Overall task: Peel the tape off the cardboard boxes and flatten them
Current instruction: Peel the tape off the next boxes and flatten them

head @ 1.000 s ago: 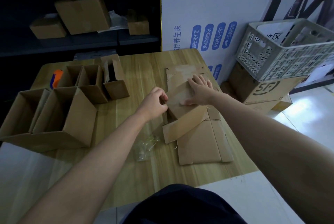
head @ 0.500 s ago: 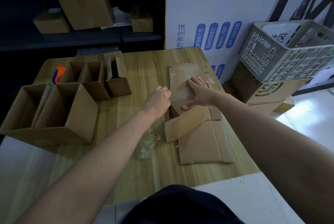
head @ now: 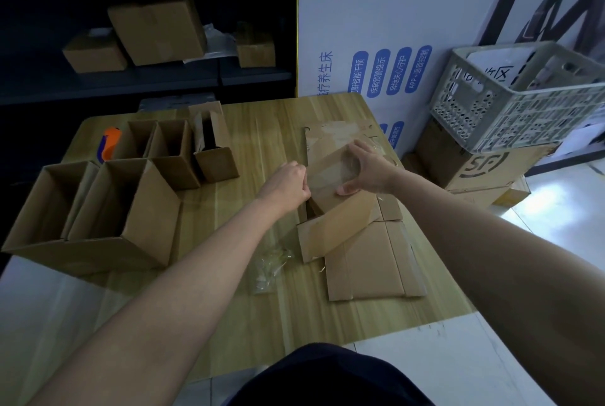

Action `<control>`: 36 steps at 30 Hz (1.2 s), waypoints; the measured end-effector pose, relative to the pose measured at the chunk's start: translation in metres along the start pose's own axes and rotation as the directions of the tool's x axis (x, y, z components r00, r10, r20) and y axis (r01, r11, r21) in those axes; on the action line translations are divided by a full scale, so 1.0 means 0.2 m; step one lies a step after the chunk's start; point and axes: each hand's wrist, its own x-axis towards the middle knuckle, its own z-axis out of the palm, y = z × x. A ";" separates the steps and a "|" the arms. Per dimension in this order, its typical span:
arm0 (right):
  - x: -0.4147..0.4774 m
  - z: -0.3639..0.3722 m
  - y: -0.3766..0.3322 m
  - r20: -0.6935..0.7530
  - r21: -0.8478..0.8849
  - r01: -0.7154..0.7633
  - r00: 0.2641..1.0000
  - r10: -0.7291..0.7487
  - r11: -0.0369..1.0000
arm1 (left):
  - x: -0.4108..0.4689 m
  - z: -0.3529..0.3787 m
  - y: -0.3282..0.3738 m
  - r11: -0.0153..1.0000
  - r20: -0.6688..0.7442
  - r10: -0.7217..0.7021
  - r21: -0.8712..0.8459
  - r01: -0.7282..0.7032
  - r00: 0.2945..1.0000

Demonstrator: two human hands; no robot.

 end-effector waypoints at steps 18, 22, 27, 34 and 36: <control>-0.03 -0.03 0.02 -0.008 -0.144 -0.134 0.991 0.134 0.981 | 0.01 -0.02 -0.02 0.989 0.021 0.000 -0.151 0.003 1.000; -0.03 -0.03 0.00 0.004 -0.137 -0.126 0.992 0.128 0.983 | 0.04 -0.03 -0.02 0.999 0.042 0.047 -0.005 -0.047 0.998; -0.04 -0.04 0.01 0.022 -0.126 -0.122 0.992 0.126 0.985 | 0.06 -0.06 0.00 0.988 0.082 0.132 0.066 -0.137 0.988; -0.02 -0.04 -0.01 0.032 -0.119 -0.126 0.991 0.131 0.985 | 0.07 -0.09 -0.01 0.928 0.170 0.288 0.192 -0.318 0.942; -0.02 -0.04 -0.02 0.034 -0.119 -0.127 0.991 0.132 0.985 | 0.08 -0.09 -0.01 0.931 0.192 0.277 0.191 -0.312 0.942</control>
